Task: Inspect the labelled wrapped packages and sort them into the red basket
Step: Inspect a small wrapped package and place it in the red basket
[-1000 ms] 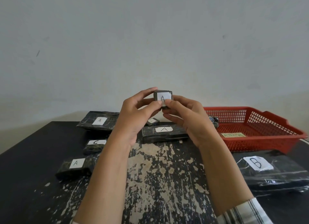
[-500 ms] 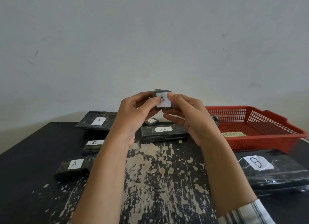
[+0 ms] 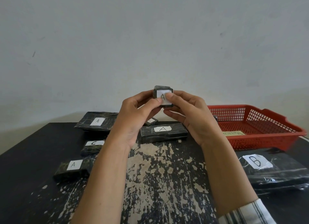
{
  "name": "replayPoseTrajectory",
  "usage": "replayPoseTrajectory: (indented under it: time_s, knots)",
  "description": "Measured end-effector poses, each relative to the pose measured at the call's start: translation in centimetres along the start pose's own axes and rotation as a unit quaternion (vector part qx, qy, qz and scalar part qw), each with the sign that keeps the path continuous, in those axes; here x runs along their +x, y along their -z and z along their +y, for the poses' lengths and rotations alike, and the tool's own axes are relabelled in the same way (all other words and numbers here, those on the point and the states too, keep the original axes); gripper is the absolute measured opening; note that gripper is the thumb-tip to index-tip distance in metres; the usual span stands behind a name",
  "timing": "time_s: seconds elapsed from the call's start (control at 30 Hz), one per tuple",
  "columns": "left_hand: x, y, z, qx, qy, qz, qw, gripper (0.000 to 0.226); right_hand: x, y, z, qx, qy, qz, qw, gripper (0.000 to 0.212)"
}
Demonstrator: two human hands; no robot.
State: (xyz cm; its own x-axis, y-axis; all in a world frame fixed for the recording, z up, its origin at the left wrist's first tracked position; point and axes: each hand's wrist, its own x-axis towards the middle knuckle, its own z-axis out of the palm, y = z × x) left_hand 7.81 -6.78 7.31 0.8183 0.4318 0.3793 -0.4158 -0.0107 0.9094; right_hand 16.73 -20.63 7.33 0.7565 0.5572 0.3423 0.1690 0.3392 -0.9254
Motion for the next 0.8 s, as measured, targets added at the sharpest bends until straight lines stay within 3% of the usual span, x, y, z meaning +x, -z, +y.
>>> replayPoseTrajectory:
  time_s: [0.47, 0.7, 0.8]
  knots:
    - [0.1, 1.2, -0.1, 0.034, -0.013, -0.076, 0.996, 0.046, 0.0, 1.1, 0.2, -0.080, 0.041, -0.030, 0.996, 0.039]
    - [-0.2, 1.0, 0.0, 0.099, -0.086, -0.047, 0.990, 0.043, 0.0, 1.5, 0.2, -0.083, 0.059, -0.054, 0.993, 0.052]
    - [-0.3, 0.8, 0.0, 0.125, -0.092, -0.036, 0.987, 0.043, -0.1, 1.6, 0.2, -0.080, 0.068, -0.053, 0.993, 0.048]
